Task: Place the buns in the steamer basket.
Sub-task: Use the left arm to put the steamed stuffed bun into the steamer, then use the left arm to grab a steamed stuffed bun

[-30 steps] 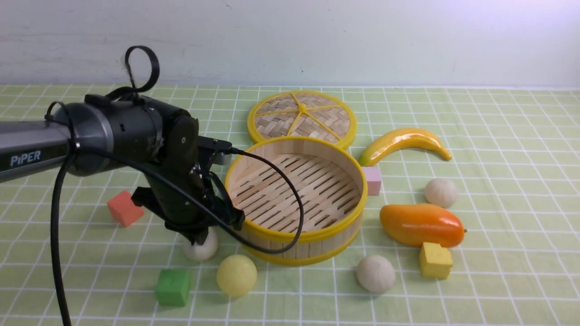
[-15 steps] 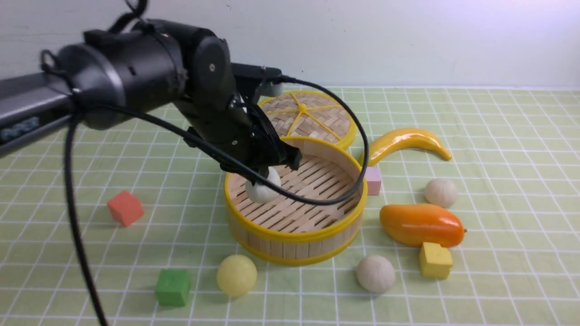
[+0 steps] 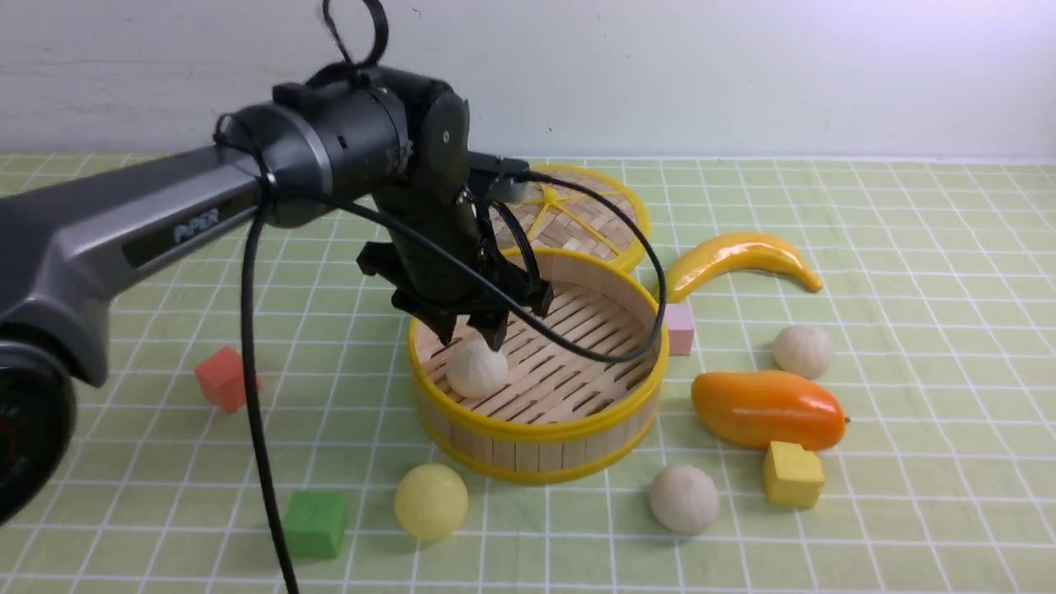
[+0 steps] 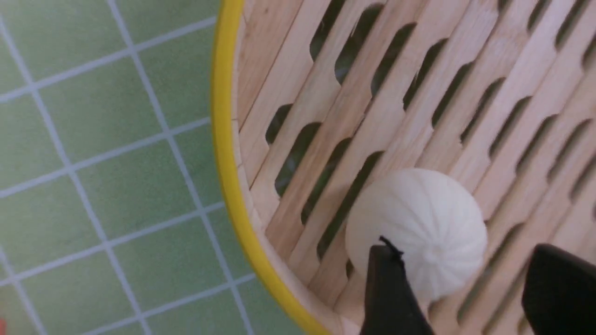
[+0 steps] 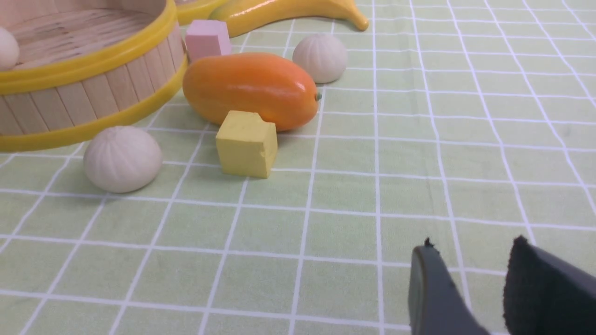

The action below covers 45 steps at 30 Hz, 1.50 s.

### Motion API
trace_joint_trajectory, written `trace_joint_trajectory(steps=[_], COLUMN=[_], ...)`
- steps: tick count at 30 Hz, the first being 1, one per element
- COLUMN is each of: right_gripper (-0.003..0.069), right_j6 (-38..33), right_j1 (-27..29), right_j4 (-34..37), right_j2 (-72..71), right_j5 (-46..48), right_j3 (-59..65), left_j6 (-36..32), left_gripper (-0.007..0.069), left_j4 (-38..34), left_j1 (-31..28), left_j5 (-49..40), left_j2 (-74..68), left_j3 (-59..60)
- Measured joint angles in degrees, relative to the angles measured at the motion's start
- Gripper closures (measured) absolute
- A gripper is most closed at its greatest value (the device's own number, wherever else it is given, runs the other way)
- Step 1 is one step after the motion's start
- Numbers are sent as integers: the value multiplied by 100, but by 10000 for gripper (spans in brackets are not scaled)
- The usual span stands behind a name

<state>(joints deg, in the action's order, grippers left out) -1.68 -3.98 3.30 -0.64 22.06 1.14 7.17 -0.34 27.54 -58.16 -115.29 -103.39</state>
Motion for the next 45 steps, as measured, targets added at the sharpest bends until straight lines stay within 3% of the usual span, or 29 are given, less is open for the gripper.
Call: trace_joint_trajectory(steps=[4,6,7,9,11,16,19,24,27,45], right_gripper=[420,420,420,420,420,420,420,420,420,420], right_j6=[0,0,0,0,0,0,0,0,0,0], right_j1=[0,0,0,0,0,0,0,0,0,0], right_j4=[0,0,0,0,0,0,0,0,0,0], right_j2=[0,0,0,0,0,0,0,0,0,0], right_j5=[0,0,0,0,0,0,0,0,0,0], right_j3=[0,0,0,0,0,0,0,0,0,0], left_j6=[83,101,101,177,246,297,297,297,297,301], left_gripper=[333,446,446,597,638,636,587,409,351,384], left_j4=[-19,-30,-37,-143,-241,-234,-227,-227,-227,206], left_j1=[102,281,281,566,662,572,479,452,452,452], left_j5=[-294,-345,-350,-249,-32,585,870,1367,1633,2076], left_j2=[1011,1598,1651,2220,2394,2351,2236,1909,1782,1187], left_j3=[406,1126,1204,2353,3046,3726,3783,3783,3783,3783])
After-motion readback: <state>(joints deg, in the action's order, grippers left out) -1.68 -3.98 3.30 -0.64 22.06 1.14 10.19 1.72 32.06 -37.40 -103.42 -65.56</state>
